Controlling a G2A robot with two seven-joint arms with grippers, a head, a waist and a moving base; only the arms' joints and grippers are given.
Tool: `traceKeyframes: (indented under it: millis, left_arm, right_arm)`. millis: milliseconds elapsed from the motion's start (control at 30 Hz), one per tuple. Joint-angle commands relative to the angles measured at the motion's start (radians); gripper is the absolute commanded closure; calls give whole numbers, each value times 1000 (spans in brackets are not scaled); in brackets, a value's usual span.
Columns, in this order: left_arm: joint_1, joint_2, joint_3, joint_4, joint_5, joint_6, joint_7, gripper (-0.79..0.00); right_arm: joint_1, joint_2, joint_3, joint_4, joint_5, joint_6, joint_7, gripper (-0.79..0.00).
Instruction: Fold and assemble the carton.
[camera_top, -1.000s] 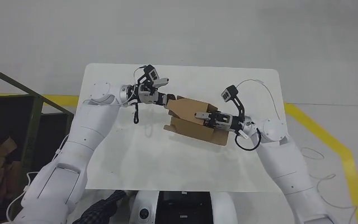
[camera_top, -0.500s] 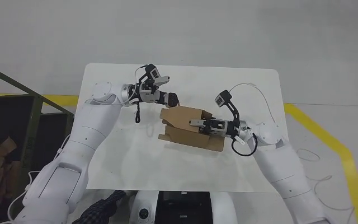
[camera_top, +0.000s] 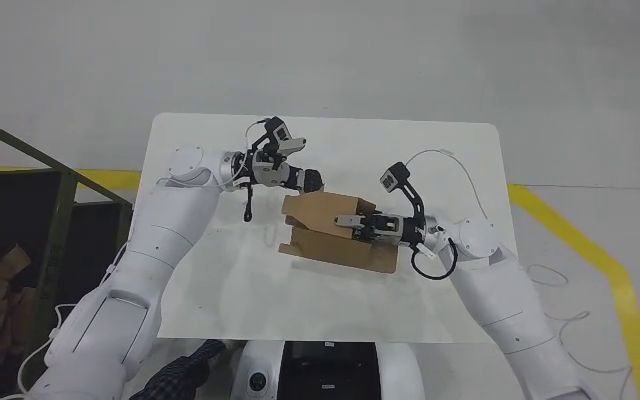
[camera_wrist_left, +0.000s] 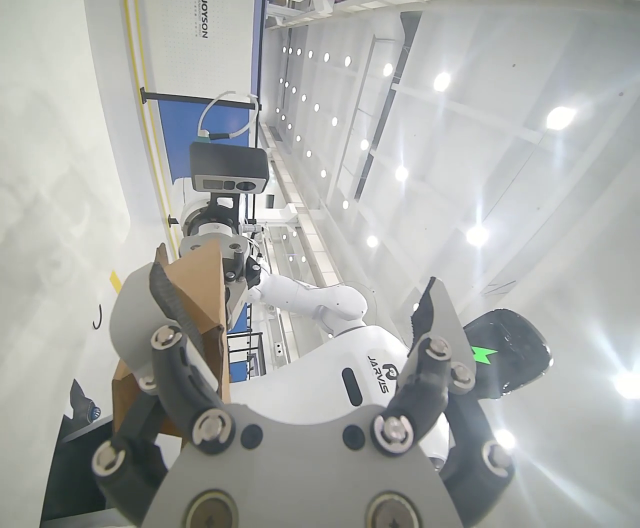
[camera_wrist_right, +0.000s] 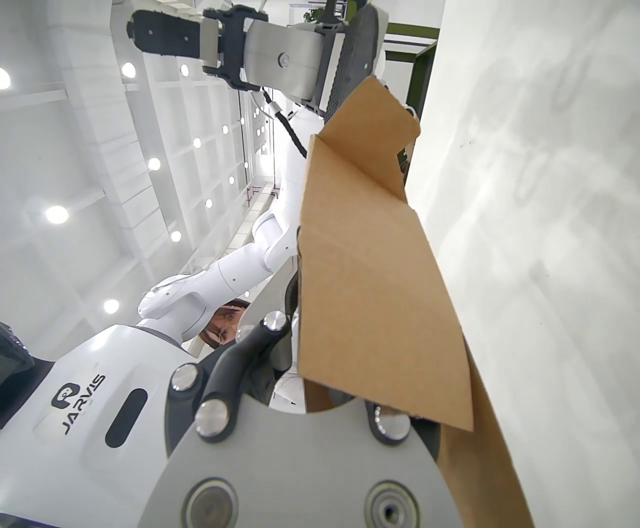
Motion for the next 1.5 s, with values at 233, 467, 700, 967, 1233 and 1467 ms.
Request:
traceKeyframes:
  millis: [233, 467, 700, 967, 1233, 1467]
  left_arm:
    - [-5, -7, 17, 3, 12, 12, -28, -785]
    - [-14, -7, 4, 33, 26, -18, -14, -785]
    - [-3, 5, -40, 34, 35, -35, 2, -785]
    - [42, 17, -71, -21, 38, -24, 9, -785]
    - [91, 23, -75, -79, 46, 7, 13, -785]
    - [102, 23, -77, -103, 38, 19, 18, -785]
  right_arm:
    - [15, -2, -13, 20, 25, 14, 9, 0]
    - [20, -2, -13, 32, 30, 12, 9, 0]
    - [21, 5, 23, 47, 21, -7, -23, 0]
    - [11, 9, 42, 41, 12, -10, -56, 0]
    - [2, 11, 53, 27, 5, -4, -114, 0]
    - [0, 9, 47, 28, -16, -1, -155, 0]
